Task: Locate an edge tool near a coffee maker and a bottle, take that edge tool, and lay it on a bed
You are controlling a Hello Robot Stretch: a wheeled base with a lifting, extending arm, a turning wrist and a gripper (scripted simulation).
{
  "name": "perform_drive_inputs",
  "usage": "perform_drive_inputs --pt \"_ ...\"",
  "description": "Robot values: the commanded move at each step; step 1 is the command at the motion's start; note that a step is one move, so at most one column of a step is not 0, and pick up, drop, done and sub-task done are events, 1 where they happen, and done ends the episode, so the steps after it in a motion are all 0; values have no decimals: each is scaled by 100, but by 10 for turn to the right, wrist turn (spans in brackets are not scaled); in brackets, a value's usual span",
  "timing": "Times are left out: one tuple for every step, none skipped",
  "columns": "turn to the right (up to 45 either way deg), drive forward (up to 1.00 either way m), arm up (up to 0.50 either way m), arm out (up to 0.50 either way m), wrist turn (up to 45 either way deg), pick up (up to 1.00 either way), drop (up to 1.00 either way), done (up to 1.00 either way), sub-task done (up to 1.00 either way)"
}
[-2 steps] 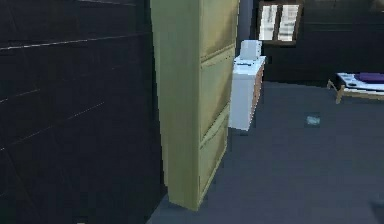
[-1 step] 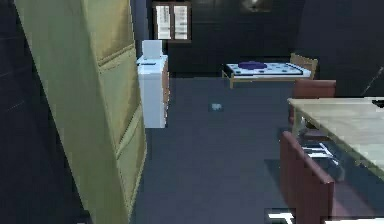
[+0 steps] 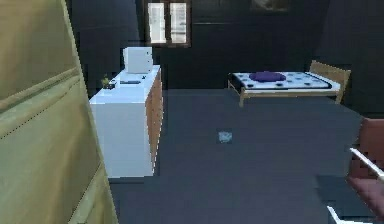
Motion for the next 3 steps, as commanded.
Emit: perform_drive_inputs --pt "90 0 0 0 0 0 0 0 0" --pt "0 35 0 0 0 0 0 0 0" --pt "300 0 0 0 0 0 0 0 0"
